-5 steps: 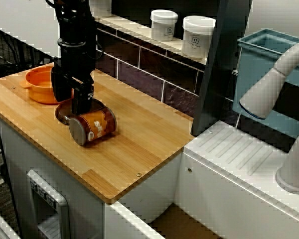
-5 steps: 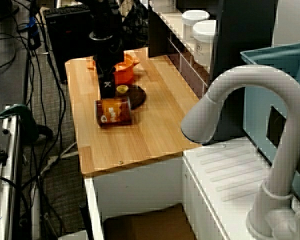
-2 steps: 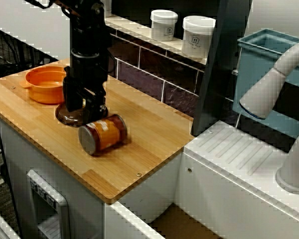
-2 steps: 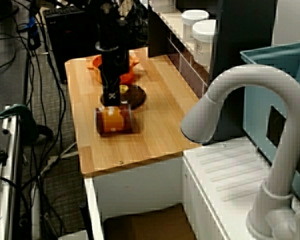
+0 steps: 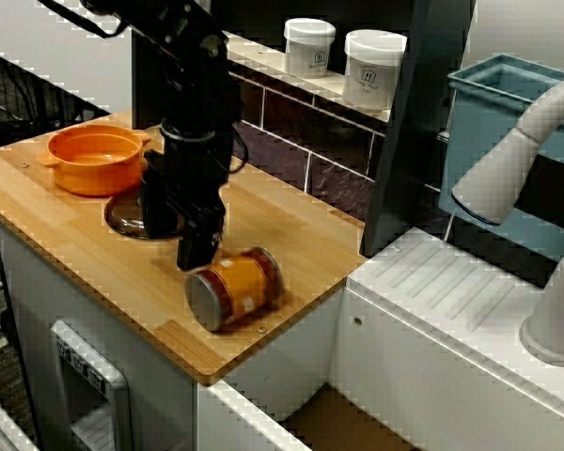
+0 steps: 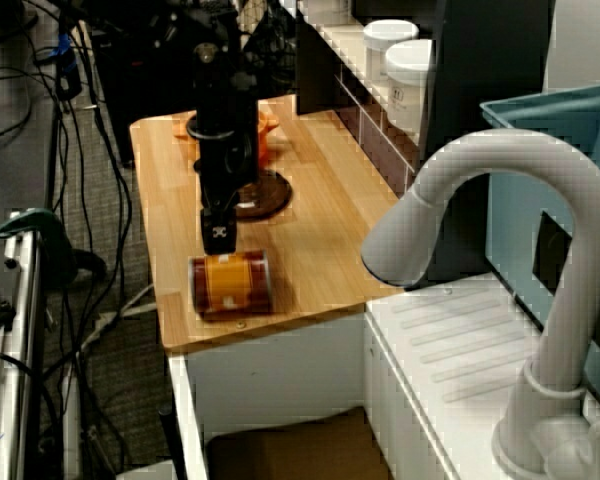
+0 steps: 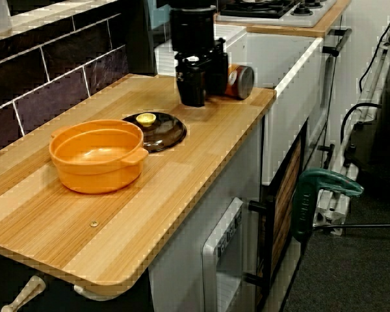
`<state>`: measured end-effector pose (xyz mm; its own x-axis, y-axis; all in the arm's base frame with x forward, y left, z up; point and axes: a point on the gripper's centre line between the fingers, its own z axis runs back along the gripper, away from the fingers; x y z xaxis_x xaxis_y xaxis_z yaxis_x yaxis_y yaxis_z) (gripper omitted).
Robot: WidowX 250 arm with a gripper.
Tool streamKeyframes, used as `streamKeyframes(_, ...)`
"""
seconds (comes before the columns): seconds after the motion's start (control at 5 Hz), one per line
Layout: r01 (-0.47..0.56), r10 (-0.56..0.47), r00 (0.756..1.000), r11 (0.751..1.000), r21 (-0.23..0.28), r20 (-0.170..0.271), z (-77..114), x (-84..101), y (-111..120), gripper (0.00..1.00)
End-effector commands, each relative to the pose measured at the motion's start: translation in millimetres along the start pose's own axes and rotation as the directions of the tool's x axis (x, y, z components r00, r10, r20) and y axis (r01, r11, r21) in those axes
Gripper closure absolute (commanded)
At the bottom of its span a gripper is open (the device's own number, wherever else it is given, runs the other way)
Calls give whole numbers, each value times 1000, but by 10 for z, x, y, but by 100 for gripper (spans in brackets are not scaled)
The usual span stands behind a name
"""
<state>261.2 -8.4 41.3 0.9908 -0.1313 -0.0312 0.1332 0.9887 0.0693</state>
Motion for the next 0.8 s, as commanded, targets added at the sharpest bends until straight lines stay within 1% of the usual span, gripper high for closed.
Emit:
streamKeyframes(0.0, 14, -14, 999, 1000, 4, 41, 116, 1, -203, 0)
streamKeyframes(0.2, 50, -49, 998, 998, -25, 35, 143, 8, -331, 0)
streamKeyframes(0.4, 54, -54, 998, 998, -39, 25, 179, 25, -432, 0)
streamKeyframes(0.6, 49, -48, 997, 998, -30, 53, 212, 37, -369, 0)
